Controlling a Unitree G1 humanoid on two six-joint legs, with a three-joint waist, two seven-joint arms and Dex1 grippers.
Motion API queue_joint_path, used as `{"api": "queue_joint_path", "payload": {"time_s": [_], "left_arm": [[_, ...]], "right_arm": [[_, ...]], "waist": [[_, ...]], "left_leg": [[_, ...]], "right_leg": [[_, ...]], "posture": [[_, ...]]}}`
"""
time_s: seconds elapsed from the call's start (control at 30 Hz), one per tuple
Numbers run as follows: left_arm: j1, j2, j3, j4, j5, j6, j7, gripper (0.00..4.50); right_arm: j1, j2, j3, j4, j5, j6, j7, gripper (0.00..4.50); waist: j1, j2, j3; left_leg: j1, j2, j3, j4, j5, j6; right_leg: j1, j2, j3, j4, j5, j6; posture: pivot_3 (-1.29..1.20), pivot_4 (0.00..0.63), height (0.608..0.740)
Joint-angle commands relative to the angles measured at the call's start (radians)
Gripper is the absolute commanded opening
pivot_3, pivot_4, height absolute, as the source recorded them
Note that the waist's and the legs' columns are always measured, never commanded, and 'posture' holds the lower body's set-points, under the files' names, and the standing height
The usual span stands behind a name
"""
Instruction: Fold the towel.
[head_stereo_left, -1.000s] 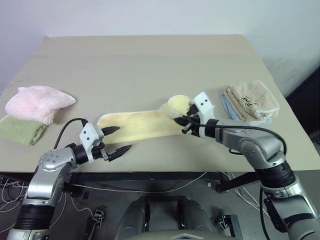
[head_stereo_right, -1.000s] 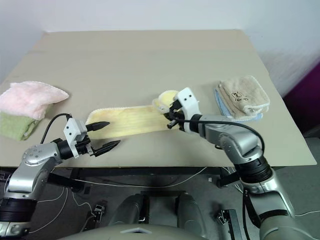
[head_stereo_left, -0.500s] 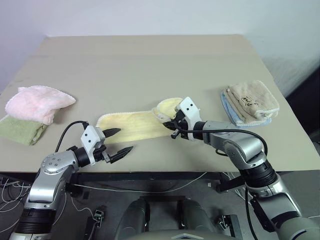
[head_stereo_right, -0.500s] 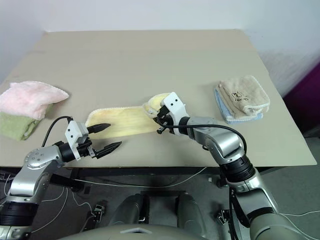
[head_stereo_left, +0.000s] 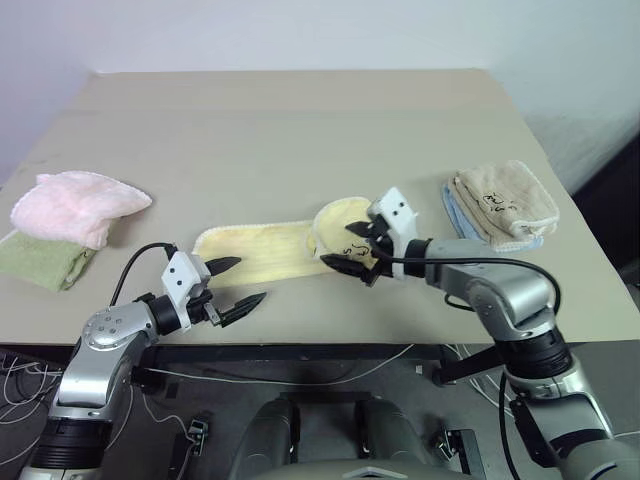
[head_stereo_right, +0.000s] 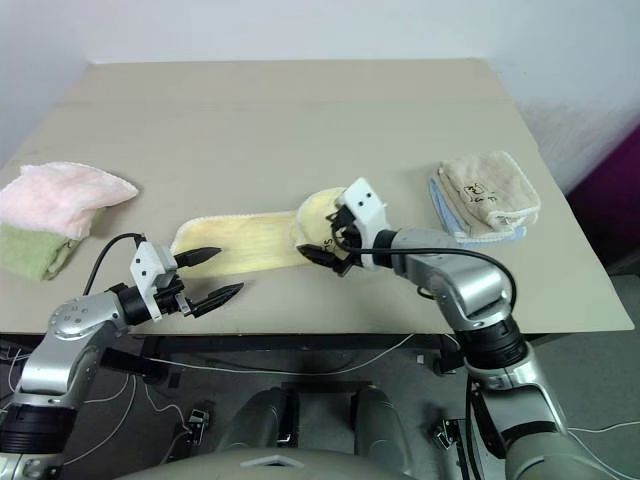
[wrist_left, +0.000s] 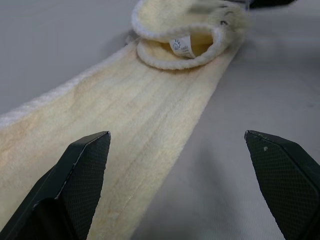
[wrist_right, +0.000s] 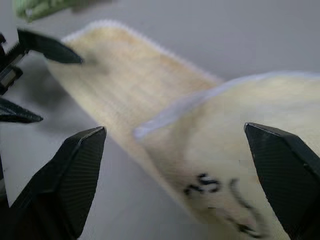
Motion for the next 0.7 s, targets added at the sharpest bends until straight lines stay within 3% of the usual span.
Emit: {"api": "queue_joint_path", "payload": {"time_s": [0.03,0.13,0.4,0.7], "left_arm": [[0.016,-0.009,0.031,-0.067,-0.035,0.01,0.018,4.5],[0.033,-0.017,0.024,-0.087,-0.034,0.02,0.033,4.5],[0.11,-0.033,0.059,-0.157,-0.076,0.068,0.083,4.5],[0.239,-0.101,0.153,-0.304,-0.2,0.176,0.208,4.5]], "right_arm": [[-0.063,-0.004,-0.073,0.044,-0.02,-0.083,0.012,4.45],[-0.097,0.012,-0.058,0.177,-0.089,-0.191,0.023,3.83],[-0.119,0.148,0.023,0.486,-0.217,-0.434,0.09,1.03],[-0.032,0.176,0.127,0.624,-0.357,-0.59,0.166,1.03]], "waist": [[-0.001,0.0,0.0],[-0.003,0.0,0.0],[-0.005,0.0,0.0],[-0.002,0.0,0.0]], "left_leg": [[0.0,0.0,0.0,0.0,0.0,0.0],[0.0,0.0,0.0,0.0,0.0,0.0],[0.0,0.0,0.0,-0.001,0.0,0.0],[0.001,-0.001,0.0,-0.001,0.0,0.0]], "right_leg": [[0.0,0.0,0.0,0.0,0.0,0.0],[0.0,0.0,0.0,0.0,0.0,0.0],[-0.001,0.001,0.0,0.0,0.0,0.0],[0.0,0.0,0.0,0.0,0.0,0.0]], "posture": [[0.0,0.15,0.74],[0.0,0.15,0.74],[0.0,0.15,0.74],[0.0,0.15,0.74]]}}
